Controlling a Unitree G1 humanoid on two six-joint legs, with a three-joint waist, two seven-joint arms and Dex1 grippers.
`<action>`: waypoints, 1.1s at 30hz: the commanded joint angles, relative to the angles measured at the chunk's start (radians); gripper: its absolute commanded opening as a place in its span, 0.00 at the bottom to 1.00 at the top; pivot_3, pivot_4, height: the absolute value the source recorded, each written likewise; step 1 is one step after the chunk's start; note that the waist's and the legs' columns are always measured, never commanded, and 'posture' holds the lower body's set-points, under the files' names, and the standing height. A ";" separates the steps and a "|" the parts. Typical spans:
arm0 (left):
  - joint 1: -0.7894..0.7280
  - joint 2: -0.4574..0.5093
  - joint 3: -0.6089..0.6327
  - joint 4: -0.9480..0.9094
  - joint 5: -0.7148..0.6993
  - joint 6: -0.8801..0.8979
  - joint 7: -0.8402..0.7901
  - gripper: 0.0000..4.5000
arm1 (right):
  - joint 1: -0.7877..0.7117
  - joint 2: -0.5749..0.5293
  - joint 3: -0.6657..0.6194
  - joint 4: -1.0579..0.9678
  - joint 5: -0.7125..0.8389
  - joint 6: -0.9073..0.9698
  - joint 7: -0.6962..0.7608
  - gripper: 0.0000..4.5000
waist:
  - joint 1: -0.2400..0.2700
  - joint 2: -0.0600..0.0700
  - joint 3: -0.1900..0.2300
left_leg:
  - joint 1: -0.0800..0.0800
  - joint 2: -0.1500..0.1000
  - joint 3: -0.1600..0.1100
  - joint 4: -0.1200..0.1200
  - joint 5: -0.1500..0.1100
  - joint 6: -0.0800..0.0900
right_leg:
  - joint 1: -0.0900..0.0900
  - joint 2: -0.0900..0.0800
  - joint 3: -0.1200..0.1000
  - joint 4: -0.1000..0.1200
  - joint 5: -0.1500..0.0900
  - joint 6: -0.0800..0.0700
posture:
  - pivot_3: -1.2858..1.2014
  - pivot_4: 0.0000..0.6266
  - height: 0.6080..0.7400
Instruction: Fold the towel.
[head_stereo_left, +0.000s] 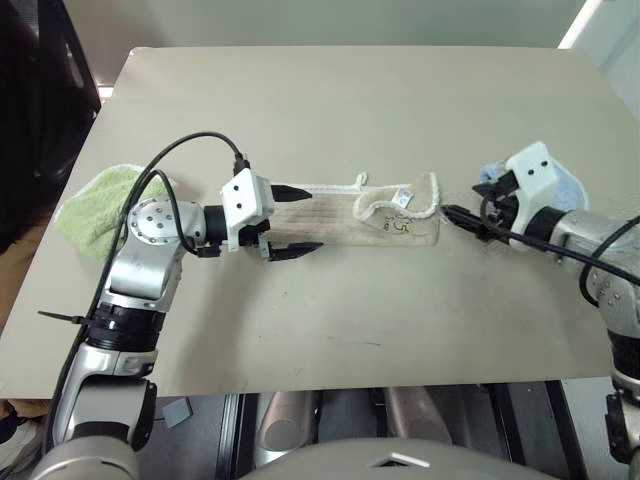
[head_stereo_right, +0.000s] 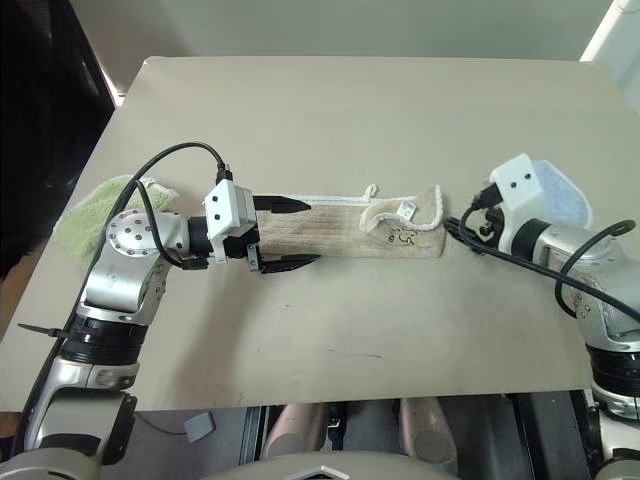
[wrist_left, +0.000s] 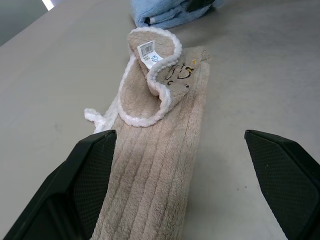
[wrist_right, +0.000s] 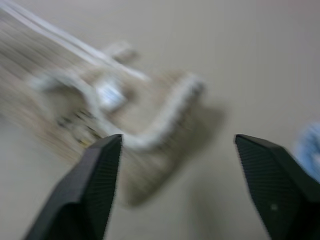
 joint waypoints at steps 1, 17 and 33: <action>-0.035 -0.009 0.006 -0.001 -0.002 -0.017 0.006 0.99 | -0.039 0.036 0.068 0.063 -0.089 -0.098 0.018 0.49 | -0.002 0.000 0.000 | 0.000 0.000 0.000 0.000 0.000 0.000 | 0.000 0.000 0.000 0.000 0.000 0.000 | 0.52 0.24 0.97; 0.012 0.010 0.021 -0.058 -0.013 0.005 0.034 0.99 | -0.219 0.191 0.185 0.256 -0.275 -0.287 0.100 0.17 | -0.002 0.000 0.000 | -0.001 0.000 0.000 0.000 0.001 0.001 | 0.000 -0.001 0.000 -0.002 0.001 0.001 | 0.52 0.24 0.97; 0.053 -0.010 0.037 -0.107 -0.031 0.054 0.105 0.99 | -0.355 0.378 0.281 0.549 -0.401 -0.431 0.160 0.17 | -0.008 0.001 0.000 | -0.001 0.000 0.000 -0.001 0.002 0.000 | -0.002 0.000 -0.001 -0.001 0.003 -0.002 | 0.52 0.24 0.97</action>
